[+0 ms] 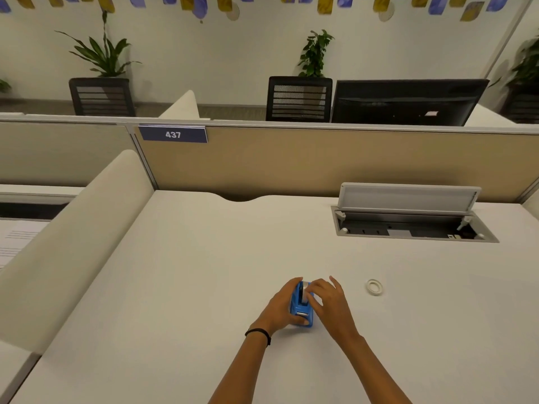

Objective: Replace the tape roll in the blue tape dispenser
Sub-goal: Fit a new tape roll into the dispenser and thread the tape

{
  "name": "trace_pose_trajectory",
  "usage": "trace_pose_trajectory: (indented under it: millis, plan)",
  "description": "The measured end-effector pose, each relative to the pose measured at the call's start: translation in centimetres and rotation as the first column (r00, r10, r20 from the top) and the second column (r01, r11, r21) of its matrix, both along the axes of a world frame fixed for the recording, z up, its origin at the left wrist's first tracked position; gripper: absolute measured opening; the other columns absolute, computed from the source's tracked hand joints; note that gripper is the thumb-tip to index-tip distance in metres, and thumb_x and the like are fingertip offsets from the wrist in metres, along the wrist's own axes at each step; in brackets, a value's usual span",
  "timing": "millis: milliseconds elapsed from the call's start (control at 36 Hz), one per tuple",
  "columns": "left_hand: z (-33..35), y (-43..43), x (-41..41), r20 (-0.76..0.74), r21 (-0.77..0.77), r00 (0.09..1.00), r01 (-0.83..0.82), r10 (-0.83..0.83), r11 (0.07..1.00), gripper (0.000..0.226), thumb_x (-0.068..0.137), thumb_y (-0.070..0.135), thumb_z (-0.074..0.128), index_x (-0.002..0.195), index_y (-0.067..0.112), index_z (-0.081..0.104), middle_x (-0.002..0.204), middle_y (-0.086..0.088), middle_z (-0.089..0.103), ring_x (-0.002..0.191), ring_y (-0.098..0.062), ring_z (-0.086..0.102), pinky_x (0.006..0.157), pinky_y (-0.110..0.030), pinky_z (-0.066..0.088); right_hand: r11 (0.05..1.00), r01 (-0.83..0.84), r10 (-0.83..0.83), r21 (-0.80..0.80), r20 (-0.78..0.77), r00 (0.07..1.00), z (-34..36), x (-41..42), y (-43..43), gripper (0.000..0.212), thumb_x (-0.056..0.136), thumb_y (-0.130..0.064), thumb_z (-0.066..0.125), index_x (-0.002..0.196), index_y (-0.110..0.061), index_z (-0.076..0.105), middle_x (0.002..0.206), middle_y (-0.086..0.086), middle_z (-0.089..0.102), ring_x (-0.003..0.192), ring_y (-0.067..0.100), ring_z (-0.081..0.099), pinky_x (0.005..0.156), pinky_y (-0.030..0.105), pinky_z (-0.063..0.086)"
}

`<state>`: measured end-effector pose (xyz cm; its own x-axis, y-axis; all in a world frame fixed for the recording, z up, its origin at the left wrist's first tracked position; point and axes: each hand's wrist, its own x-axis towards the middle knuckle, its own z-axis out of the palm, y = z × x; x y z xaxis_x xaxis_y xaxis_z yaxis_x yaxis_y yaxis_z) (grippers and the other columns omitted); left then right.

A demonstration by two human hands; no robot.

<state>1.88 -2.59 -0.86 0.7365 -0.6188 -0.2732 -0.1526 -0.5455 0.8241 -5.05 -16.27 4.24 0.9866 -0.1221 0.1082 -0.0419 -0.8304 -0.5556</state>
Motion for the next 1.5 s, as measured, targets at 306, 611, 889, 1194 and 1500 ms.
trace_pose_trajectory:
  millis: [306,611,889,1194,1500]
  plan:
    - [-0.1,0.1,-0.1,-0.004,-0.033,1.000,0.014,-0.014,0.999,0.093,0.069,0.022,0.080,0.141,0.026,0.021,0.143,0.007,0.036,0.126,-0.009,0.040,0.101,-0.018,0.030,0.983,0.067,-0.049,0.172,-0.103,0.993,1.1,0.6,0.8,0.026,0.089,-0.018,0.055,0.112,-0.005,0.060,0.118,0.011,0.061,0.109,0.022,0.054,0.101,0.026,0.038]
    - [1.0,0.4,0.0,-0.160,-0.122,0.987,0.010,-0.029,0.992,0.088,0.076,0.037,0.073,0.143,0.027,0.017,0.149,0.006,0.028,0.135,-0.014,0.032,0.107,-0.028,0.033,0.955,0.095,-0.077,0.282,-0.074,0.994,1.2,0.4,0.6,0.018,0.086,-0.014,0.061,0.100,-0.005,0.066,0.110,0.012,0.064,0.101,0.023,0.058,0.096,0.038,0.047]
    - [2.3,-1.0,-0.6,-0.129,-0.258,0.966,-0.252,0.225,0.933,0.036,0.093,0.025,0.051,0.128,0.015,0.049,0.134,-0.005,0.051,0.122,-0.020,0.049,0.106,-0.031,0.040,0.907,0.135,-0.126,0.400,-0.048,0.991,1.1,0.2,0.4,0.017,0.085,-0.004,0.059,0.099,0.001,0.067,0.106,0.018,0.067,0.098,0.028,0.062,0.088,0.023,0.048]
    - [1.6,-1.2,-1.0,-0.072,-0.317,0.953,-0.300,0.293,0.900,0.034,0.090,0.021,0.058,0.123,0.014,0.054,0.125,-0.001,0.058,0.109,-0.010,0.054,0.084,-0.006,0.044,0.949,0.120,-0.087,0.293,-0.123,0.989,2.4,1.6,0.4,0.016,0.087,-0.011,0.059,0.089,0.003,0.066,0.100,0.021,0.065,0.093,0.030,0.060,0.080,0.023,0.044]
    - [1.7,-1.1,-1.0,-0.024,-0.330,0.962,-0.266,0.273,0.906,0.032,0.091,0.019,0.057,0.122,0.014,0.054,0.119,0.008,0.055,0.108,-0.008,0.052,0.084,-0.002,0.042,0.934,0.218,-0.191,0.284,-0.120,0.974,2.6,2.3,0.5,0.012,0.082,-0.004,0.063,0.086,0.008,0.062,0.093,0.026,0.064,0.087,0.036,0.062,0.079,0.039,0.051]
